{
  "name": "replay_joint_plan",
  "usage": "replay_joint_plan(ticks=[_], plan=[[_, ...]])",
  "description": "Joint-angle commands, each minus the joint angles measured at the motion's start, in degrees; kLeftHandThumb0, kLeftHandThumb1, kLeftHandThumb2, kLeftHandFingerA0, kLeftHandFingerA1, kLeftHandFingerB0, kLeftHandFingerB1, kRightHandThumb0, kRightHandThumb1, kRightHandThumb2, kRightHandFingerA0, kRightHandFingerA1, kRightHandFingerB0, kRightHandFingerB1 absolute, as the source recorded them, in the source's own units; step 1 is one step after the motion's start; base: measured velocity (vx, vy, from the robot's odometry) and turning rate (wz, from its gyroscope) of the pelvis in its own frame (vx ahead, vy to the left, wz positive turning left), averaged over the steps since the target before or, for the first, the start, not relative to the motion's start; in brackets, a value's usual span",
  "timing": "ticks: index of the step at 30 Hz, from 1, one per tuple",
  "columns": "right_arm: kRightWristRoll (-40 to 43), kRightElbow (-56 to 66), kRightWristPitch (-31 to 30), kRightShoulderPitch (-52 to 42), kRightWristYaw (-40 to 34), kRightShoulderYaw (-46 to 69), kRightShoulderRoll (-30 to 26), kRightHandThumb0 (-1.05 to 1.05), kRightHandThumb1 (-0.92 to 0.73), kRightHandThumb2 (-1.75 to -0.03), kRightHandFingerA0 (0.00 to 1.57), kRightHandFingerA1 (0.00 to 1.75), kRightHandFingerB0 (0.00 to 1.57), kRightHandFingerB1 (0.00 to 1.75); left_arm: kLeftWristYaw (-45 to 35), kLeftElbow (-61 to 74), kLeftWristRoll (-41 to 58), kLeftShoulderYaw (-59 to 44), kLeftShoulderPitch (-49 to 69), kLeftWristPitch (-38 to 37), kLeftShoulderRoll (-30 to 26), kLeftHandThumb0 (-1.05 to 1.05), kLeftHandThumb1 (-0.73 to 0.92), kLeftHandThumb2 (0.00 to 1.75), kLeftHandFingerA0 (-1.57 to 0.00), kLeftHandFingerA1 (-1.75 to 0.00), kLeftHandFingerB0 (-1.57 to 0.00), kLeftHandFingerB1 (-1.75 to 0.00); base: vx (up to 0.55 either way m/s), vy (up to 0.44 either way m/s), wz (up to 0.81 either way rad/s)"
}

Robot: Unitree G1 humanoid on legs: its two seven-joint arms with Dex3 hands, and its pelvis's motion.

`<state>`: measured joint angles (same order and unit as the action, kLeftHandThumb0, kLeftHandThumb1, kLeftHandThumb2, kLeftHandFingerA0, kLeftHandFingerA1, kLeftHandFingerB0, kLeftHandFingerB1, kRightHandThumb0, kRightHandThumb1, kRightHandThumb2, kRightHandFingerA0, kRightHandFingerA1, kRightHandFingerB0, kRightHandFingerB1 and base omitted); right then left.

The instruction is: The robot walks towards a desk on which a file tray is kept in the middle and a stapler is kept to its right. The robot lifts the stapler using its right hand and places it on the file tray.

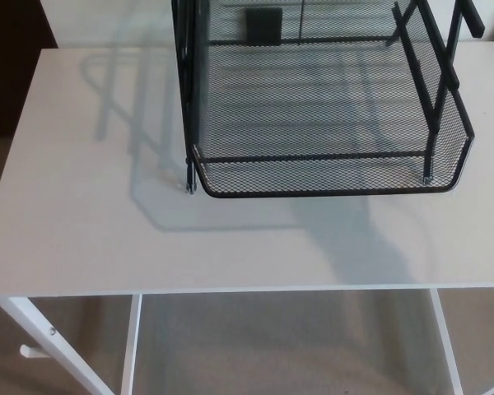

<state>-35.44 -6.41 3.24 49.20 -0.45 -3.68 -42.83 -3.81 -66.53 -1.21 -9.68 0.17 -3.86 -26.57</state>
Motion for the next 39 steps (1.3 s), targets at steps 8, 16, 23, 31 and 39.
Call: replay_joint_plan(ticks=[8, 16, 23, 31, 39], plan=[[-0.5, -3.3, -5.4, 6.3, 12.7, -12.0, 14.2, -0.29, -0.67, -0.59, 0.79, 1.75, 0.79, 1.13, 1.4, 0.0, -0.5, 0.3, 0.7, -1.6, -0.4, -0.8, 0.61, 1.01, -0.66, -1.1, -0.45, -0.98, 0.0, 0.0, 0.0], [-7.7, -11.0, -5.4, 4.8, 10.7, -21.5, 18.9, -0.27, -0.68, -0.61, 0.78, 1.75, 0.7, 1.49, 0.8, 1.7, -0.3, 0.1, 1.1, -1.1, -0.2, -0.87, 0.5, 1.17, -0.69, -0.98, -0.48, -0.86, 0.0, 0.0, 0.0], [-10.2, -17.9, -4.4, 2.6, 8.4, -25.6, 20.4, -0.25, -0.68, -0.63, 0.8, 1.75, 0.73, 1.36, 1.0, 0.3, -0.3, 0.1, 0.6, -1.5, 0.0, -0.8, 0.55, 1.14, -0.64, -0.98, -0.47, -0.88, 0.0, 0.0, 0.0], [-9.4, -20.9, -3.5, 1.4, 9.8, -25.4, 19.7, -0.27, -0.71, -0.68, 0.8, 1.46, 0.76, 0.78, 1.1, 0.7, -0.4, 0.2, 0.6, -1.1, 0.2, -0.8, 0.54, 1.16, -0.65, -0.98, -0.48, -0.87, 0.0, 0.0, 0.0], [-10.0, -19.2, -6.7, 2.2, 13.3, -24.7, 19.7, -0.52, -0.63, -0.59, 0.25, 0.52, 0.11, 0.33, 1.2, 0.7, -0.6, 0.4, 0.5, -1.3, 0.0, -0.8, 0.54, 1.16, -0.67, -0.99, -0.48, -0.88, 0.0, 0.0, 0.0]])
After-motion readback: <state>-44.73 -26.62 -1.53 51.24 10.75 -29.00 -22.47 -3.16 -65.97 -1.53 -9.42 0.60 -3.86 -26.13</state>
